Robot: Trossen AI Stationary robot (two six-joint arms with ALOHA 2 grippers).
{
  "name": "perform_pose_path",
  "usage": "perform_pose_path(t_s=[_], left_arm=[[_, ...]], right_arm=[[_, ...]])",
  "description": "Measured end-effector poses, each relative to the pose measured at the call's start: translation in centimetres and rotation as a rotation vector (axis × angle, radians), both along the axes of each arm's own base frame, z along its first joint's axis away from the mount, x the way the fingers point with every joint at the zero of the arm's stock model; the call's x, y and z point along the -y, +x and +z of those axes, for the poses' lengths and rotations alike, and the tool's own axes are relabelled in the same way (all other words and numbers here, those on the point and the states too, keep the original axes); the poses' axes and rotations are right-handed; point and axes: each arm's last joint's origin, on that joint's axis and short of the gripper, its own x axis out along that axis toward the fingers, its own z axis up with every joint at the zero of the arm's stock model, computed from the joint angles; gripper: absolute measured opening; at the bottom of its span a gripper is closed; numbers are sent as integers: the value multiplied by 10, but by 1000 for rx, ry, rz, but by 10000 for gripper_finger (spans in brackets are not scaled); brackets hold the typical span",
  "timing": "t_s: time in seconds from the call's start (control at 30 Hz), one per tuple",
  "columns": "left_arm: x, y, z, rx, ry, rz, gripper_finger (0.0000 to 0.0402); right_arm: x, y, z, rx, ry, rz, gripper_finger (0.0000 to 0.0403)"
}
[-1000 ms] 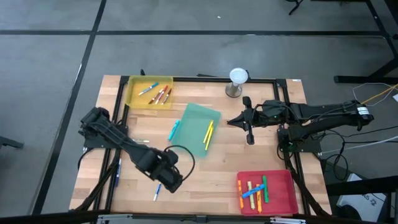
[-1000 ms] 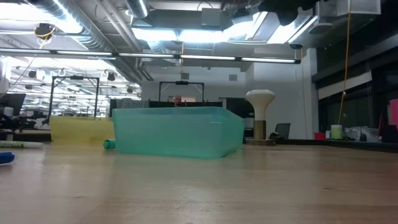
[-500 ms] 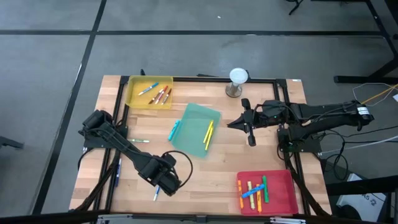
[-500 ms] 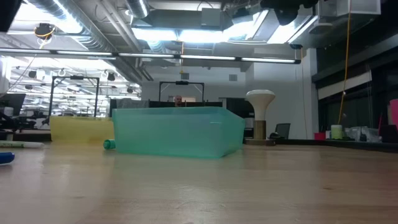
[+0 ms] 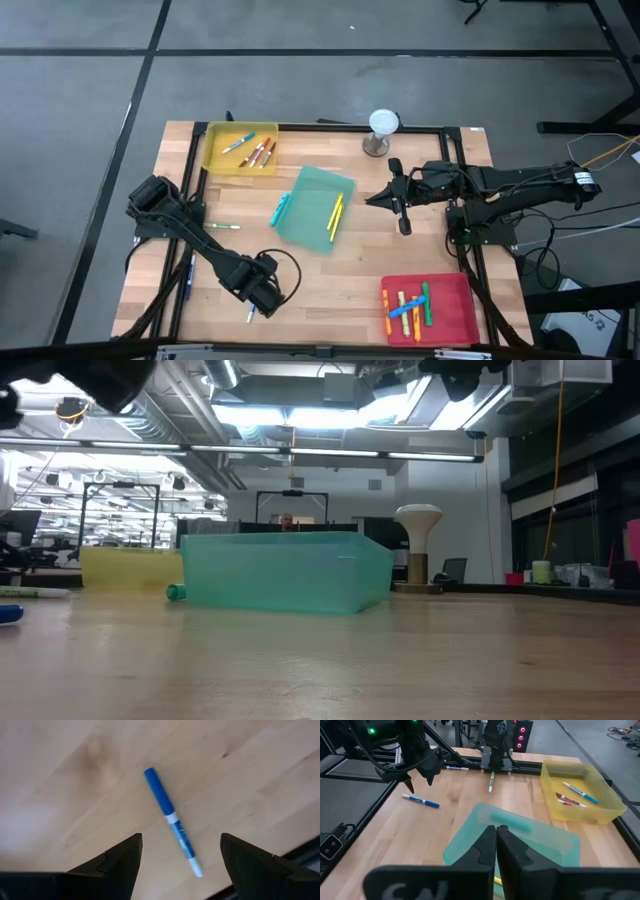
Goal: Pick & Place Markers
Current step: Put the right blue marker pen into the yellow bin
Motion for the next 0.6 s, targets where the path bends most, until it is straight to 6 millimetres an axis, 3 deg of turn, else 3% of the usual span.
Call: perform_pose_path(t_s=[0.27,0.6], left_arm=[[18,-13,-14,34,-55,-36,261],[32,-19,-15,50,-112,41,261]], right_arm=[[0,0,1,6,0,0,14],[0,0,1,9,6,-3,13]])
